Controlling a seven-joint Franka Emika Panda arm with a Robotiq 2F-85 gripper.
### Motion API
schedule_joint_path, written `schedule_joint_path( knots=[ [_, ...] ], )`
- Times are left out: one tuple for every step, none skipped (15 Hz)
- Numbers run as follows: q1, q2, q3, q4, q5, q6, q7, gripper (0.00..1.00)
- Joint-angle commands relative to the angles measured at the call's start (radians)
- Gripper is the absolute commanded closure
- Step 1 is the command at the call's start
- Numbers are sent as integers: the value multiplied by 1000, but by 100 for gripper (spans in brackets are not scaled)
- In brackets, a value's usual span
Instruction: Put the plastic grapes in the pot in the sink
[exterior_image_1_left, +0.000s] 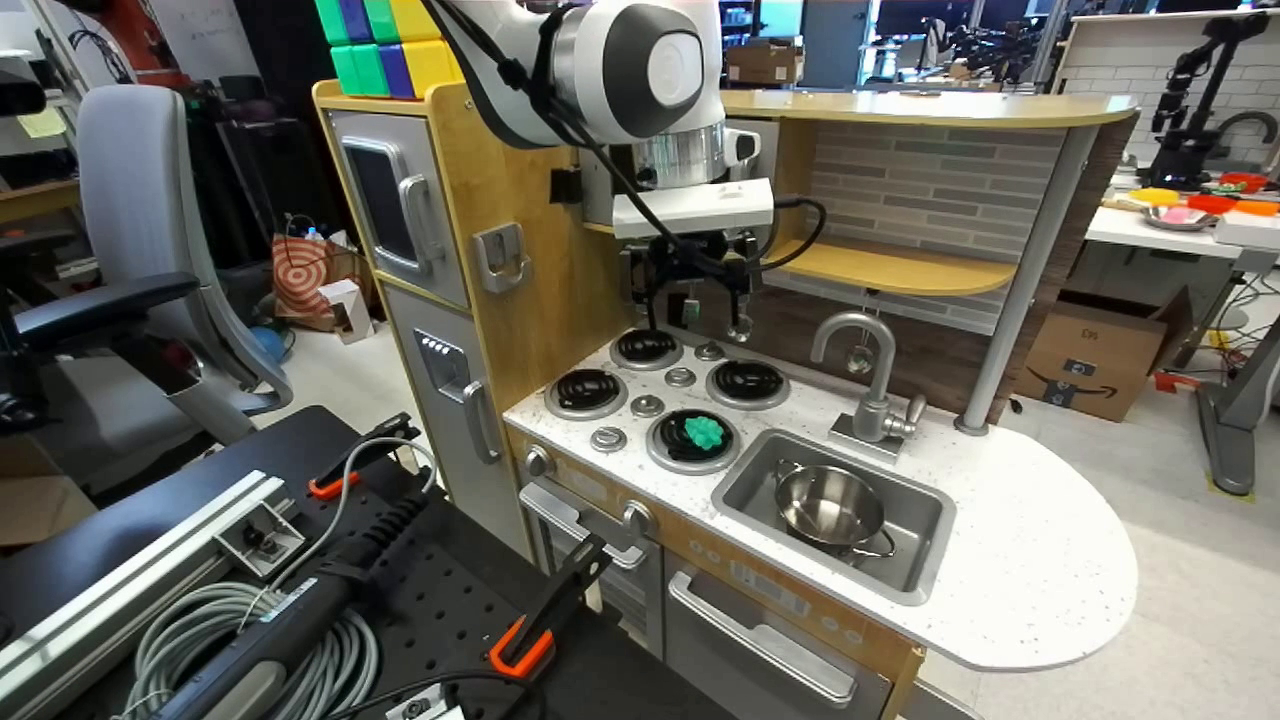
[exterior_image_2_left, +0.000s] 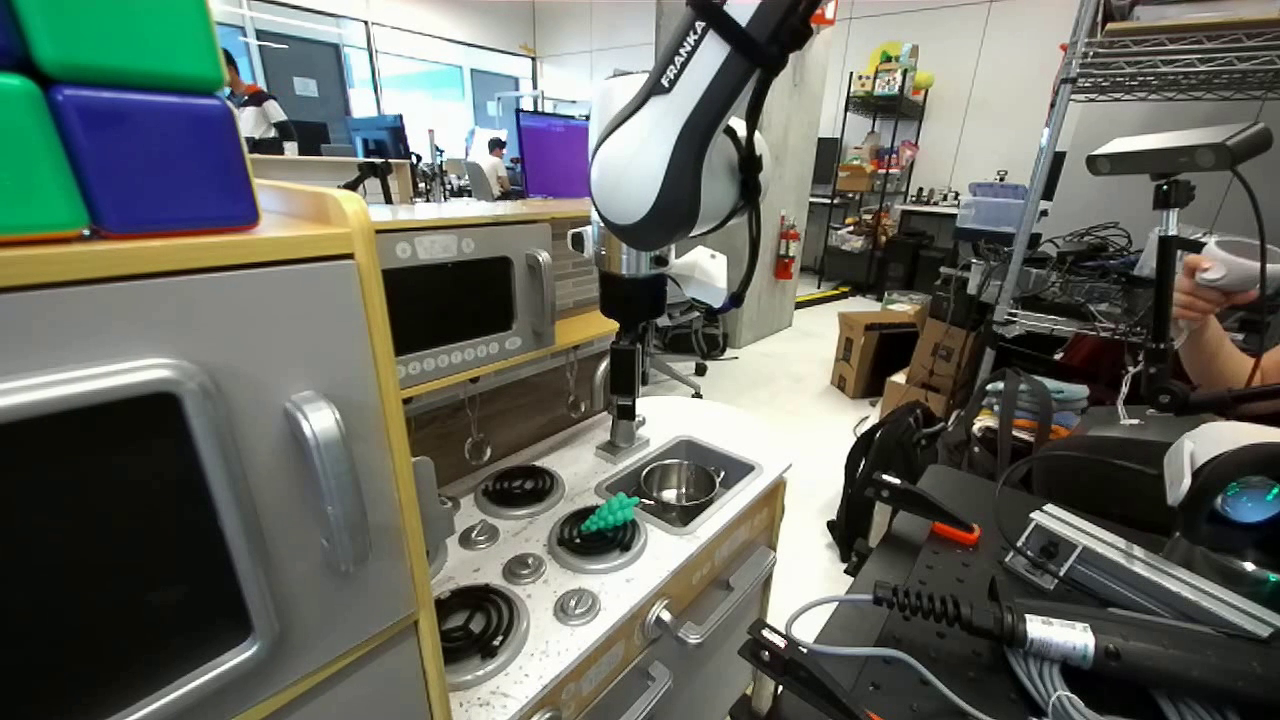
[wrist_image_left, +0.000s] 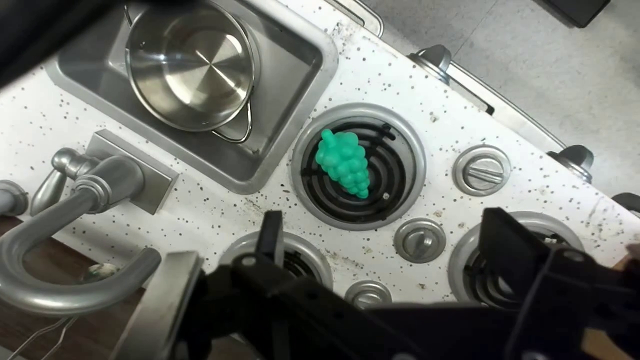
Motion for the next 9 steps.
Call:
schedule_joint_path(
  knots=[
    [-35,0,36,3,-35,-5,23,0],
    [-17,-5,8,6,-107,-61,-17,0],
    [-40,-3,33,9,-114,-90,-78,0],
    [-50,8,42,16,-131,-112,-115,0],
    [-55,18,45,28,-145,-135,-155,0],
    [-59,36,46,45,-161,-146,-197,0],
    [-61,46,47,57,-177,-161,-236,0],
    [-66,59,51,69,-185,-172,-282,0],
    [-68,73,53,83,-195,-177,-326,0]
  ],
)
